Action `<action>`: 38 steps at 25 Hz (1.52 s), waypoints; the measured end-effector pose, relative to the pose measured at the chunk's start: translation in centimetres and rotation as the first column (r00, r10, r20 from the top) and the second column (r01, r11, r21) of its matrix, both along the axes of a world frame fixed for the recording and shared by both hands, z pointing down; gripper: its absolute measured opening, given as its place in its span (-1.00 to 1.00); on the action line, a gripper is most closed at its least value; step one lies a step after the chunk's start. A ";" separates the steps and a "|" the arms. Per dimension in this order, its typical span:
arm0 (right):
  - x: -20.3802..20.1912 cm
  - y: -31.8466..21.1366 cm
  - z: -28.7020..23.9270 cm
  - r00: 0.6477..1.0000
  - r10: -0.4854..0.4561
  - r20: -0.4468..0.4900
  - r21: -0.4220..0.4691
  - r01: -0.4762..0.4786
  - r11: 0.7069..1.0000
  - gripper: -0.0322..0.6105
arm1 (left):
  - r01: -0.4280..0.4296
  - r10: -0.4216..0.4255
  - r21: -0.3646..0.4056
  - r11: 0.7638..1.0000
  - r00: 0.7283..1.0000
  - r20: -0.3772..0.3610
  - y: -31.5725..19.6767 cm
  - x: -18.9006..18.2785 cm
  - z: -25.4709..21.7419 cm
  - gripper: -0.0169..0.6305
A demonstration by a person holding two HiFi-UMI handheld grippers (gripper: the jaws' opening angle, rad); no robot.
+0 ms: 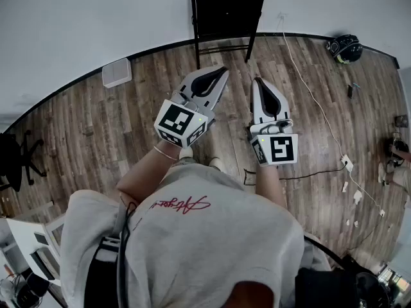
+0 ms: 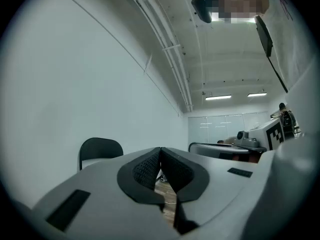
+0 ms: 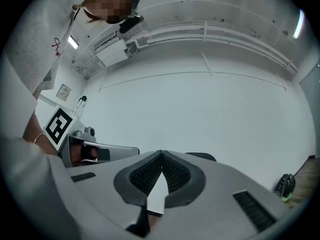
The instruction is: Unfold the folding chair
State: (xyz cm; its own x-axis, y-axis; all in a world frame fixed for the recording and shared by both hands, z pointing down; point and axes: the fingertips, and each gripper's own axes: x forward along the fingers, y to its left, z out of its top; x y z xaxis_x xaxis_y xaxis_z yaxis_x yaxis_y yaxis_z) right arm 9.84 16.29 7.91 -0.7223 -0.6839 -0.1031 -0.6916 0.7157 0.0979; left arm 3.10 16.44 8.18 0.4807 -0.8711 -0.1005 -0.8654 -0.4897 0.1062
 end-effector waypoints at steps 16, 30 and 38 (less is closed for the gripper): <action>0.8 -0.2 -0.7 0.998 0.010 0.058 0.008 -0.010 1.000 -0.86 | 0.010 -0.010 0.022 1.000 1.000 0.021 0.3 0.3 -0.5 -0.90; 2.7 -0.4 -0.5 0.995 -0.062 0.074 0.019 0.061 0.998 -0.86 | 0.096 -0.096 0.031 0.995 0.995 0.001 0.1 1.7 -0.1 -0.90; 1.2 -4.1 1.7 0.994 -0.103 0.038 0.003 0.103 0.995 -0.86 | 0.163 -0.163 0.022 0.986 0.987 -0.001 -3.4 -0.5 1.2 -0.90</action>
State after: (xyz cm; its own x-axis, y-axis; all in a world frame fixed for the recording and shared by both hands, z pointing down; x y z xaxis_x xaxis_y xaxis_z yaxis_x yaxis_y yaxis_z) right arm 11.09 12.23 9.60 -0.7841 -0.6063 -0.1324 -0.6178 0.7829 0.0735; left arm 2.56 13.05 9.42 0.3325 -0.9354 -0.1201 -0.9339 -0.3443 0.0965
